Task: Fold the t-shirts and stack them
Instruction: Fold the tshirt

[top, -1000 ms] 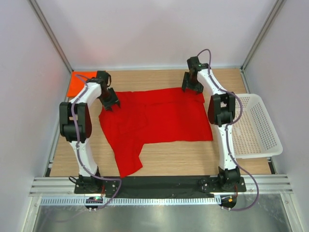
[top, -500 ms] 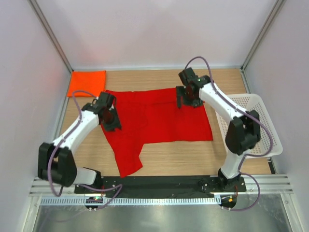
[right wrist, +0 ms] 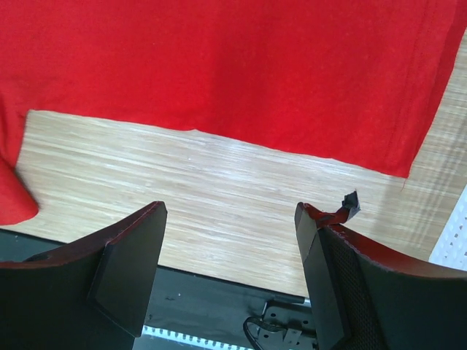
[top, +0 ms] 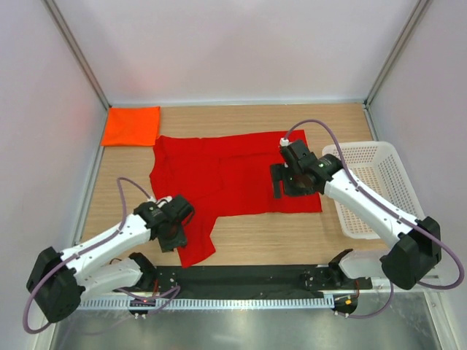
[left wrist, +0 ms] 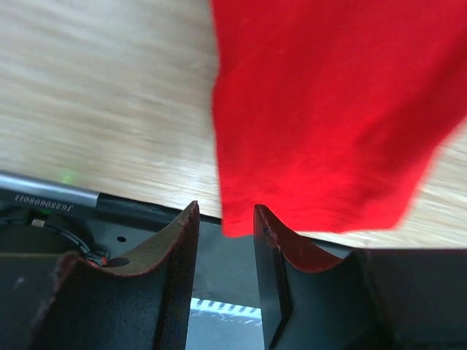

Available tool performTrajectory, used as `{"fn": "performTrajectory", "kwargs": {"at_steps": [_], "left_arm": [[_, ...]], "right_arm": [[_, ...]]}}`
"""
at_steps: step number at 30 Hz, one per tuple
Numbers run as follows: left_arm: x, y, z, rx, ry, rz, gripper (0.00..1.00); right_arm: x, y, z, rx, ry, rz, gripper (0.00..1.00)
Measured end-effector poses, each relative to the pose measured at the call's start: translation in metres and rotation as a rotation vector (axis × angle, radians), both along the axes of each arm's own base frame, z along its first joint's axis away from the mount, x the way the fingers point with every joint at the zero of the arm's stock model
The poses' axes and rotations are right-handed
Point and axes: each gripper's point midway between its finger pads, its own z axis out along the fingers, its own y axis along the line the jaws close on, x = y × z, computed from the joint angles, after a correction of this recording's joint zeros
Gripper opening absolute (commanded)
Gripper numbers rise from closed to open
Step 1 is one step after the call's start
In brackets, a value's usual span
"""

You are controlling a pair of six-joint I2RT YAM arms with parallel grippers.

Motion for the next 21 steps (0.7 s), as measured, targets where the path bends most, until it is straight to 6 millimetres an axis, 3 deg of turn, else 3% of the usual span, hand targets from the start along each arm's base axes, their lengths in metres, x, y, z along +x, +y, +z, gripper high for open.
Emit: {"fn": "performTrajectory", "kwargs": {"at_steps": [5,13,21], "left_arm": [[-0.014,0.008,-0.024,0.078,0.08,0.036,0.4],[-0.013,-0.004,-0.039,0.031,0.095,0.068,0.38],[-0.023,-0.009,-0.041,-0.084,0.072,0.133,0.37]], "right_arm": [[-0.008,0.005,0.003,0.053,0.0,0.013,0.78],[-0.04,0.003,-0.027,0.097,0.105,0.025,0.78],[-0.042,0.006,-0.029,0.107,0.115,0.032,0.78]]}}
